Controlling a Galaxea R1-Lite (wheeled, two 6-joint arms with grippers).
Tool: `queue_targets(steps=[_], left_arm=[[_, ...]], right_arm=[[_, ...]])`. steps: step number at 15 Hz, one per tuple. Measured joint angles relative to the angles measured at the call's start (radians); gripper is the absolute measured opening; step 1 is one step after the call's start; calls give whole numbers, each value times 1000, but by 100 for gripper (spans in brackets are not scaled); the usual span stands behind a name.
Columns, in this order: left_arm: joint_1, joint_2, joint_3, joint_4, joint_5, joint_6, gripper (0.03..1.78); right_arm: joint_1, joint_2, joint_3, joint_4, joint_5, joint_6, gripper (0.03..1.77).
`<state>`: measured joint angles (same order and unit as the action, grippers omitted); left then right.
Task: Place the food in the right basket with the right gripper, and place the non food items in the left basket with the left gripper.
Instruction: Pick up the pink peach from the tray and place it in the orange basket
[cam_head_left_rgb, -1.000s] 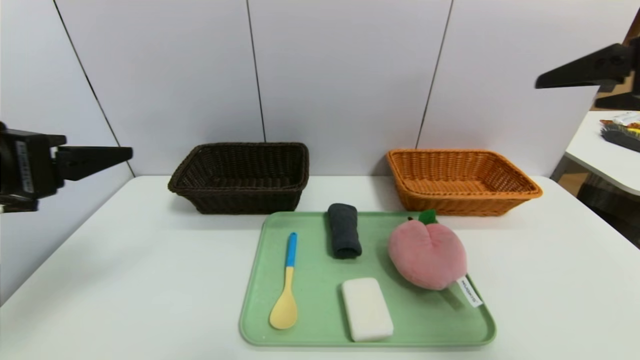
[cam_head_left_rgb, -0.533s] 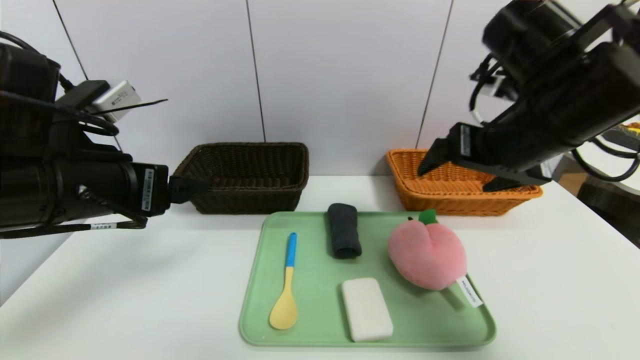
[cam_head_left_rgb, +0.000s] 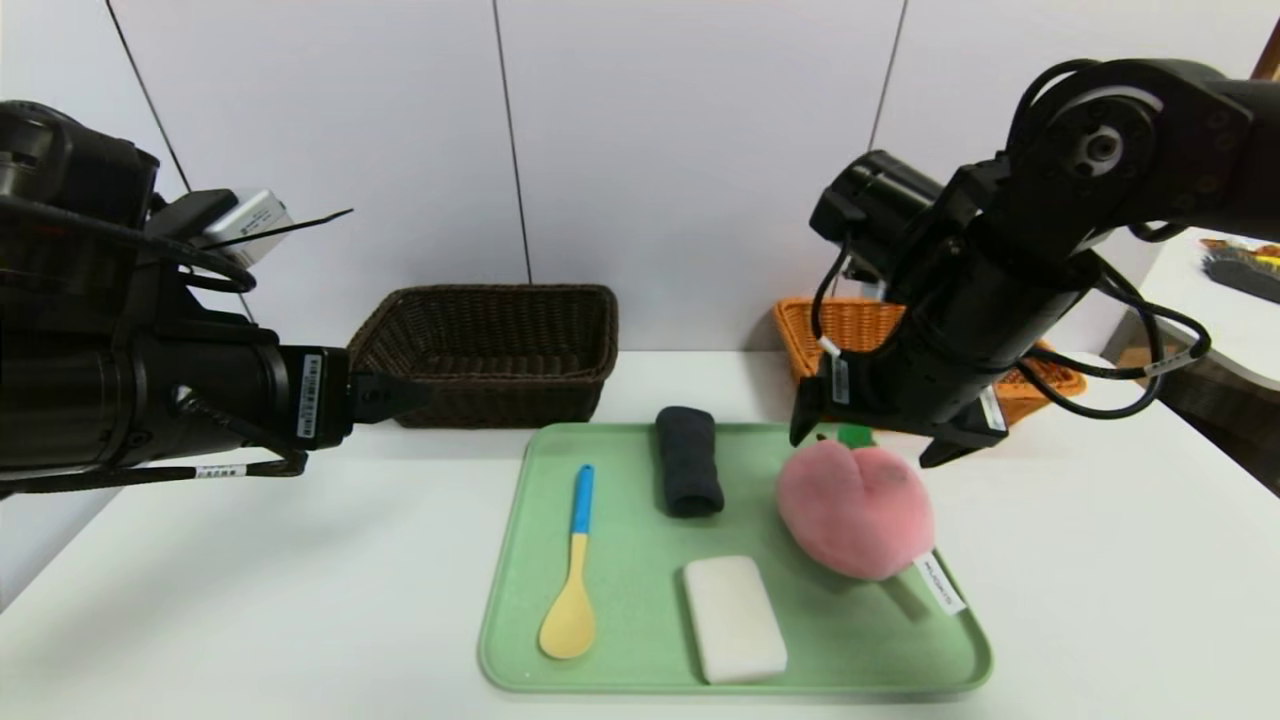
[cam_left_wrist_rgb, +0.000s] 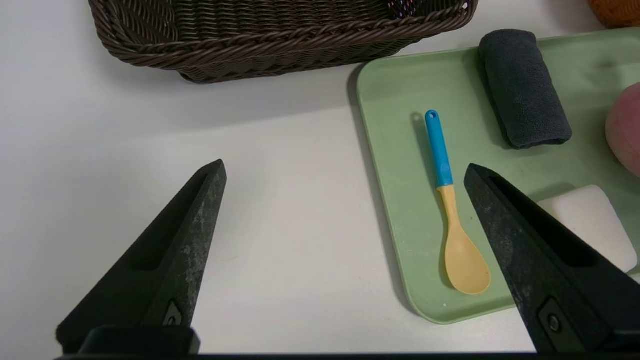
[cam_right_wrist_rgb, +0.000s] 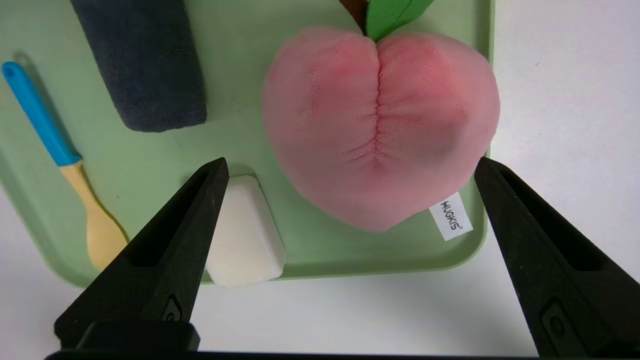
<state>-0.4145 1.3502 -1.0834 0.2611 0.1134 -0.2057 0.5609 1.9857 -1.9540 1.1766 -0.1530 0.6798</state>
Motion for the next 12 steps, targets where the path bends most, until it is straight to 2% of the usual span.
queue_targets(steps=[3,8,12], left_arm=[[0,0,3,0,-1,0,169],[-4,-7,5,0,-6,0,169],[-28,-22,13,4,-10,-1,169]], right_arm=[[11,24,0,16,-61,-5,170],[36,45,1,74,-115,-13,170],[47,59,0,83,-120,-6,170]])
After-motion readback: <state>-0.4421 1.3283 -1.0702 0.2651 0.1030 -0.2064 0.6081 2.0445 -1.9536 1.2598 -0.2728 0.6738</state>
